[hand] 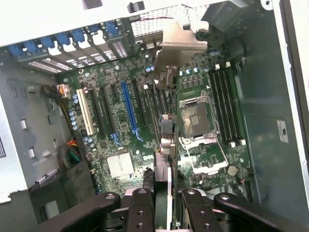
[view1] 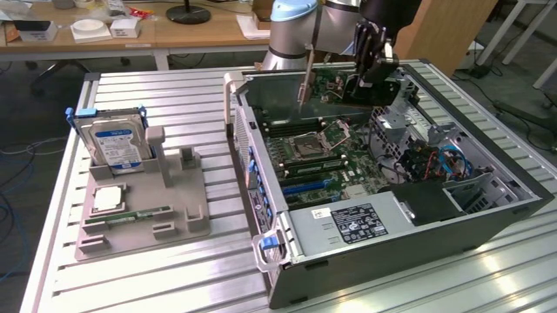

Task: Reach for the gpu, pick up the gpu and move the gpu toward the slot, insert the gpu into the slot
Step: 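Insert the gpu into the slot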

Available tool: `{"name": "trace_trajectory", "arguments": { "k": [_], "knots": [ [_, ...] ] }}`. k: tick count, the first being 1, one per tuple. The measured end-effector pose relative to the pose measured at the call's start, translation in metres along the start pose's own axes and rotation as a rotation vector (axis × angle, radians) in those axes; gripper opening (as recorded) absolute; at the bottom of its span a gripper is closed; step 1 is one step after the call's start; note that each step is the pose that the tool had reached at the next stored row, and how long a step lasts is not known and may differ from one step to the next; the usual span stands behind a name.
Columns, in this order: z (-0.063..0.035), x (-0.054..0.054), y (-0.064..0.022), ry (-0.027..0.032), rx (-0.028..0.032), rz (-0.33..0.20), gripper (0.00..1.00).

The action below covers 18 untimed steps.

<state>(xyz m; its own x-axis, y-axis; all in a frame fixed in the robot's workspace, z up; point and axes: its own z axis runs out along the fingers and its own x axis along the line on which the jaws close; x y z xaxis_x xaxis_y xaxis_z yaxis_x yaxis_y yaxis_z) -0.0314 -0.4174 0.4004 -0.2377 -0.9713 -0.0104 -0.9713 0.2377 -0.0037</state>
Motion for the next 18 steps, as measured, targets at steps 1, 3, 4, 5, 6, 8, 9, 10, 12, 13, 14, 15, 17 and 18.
{"name": "trace_trajectory", "arguments": {
  "k": [1,3,4,5,6,8,9,10,12,13,14,15,17,18],
  "knots": [
    [0.0,0.0,0.0,-0.0001,-0.0001,-0.012,0.27],
    [0.0,0.0,0.0,-0.0001,-0.0004,-0.036,0.27],
    [0.0,0.0,0.0,-0.0002,-0.0005,-0.047,0.27],
    [0.0,0.0,0.0,-0.0002,-0.0006,-0.059,0.27],
    [0.0,0.0,0.0,-0.0003,-0.0007,-0.07,0.27],
    [0.0,0.0,0.0,-0.0003,-0.0009,-0.093,0.27],
    [0.0,0.0,0.0,-0.0004,-0.0011,-0.105,0.27],
    [0.0,0.0,0.0,-0.0005,-0.0012,-0.117,0.27],
    [0.0,0.0,0.0,-0.0006,-0.0015,-0.14,0.27],
    [0.0,0.0,0.0,-0.0006,-0.0015,-0.151,0.27],
    [0.0,0.0,0.0,-0.0006,-0.0017,-0.163,0.27],
    [0.0,0.0,0.0,-0.0007,-0.0018,-0.175,0.27],
    [0.0001,0.0,0.0,-0.0008,-0.0021,-0.198,0.27],
    [0.0,0.0,0.0,-0.0008,-0.0022,-0.21,0.27]
  ]
}}
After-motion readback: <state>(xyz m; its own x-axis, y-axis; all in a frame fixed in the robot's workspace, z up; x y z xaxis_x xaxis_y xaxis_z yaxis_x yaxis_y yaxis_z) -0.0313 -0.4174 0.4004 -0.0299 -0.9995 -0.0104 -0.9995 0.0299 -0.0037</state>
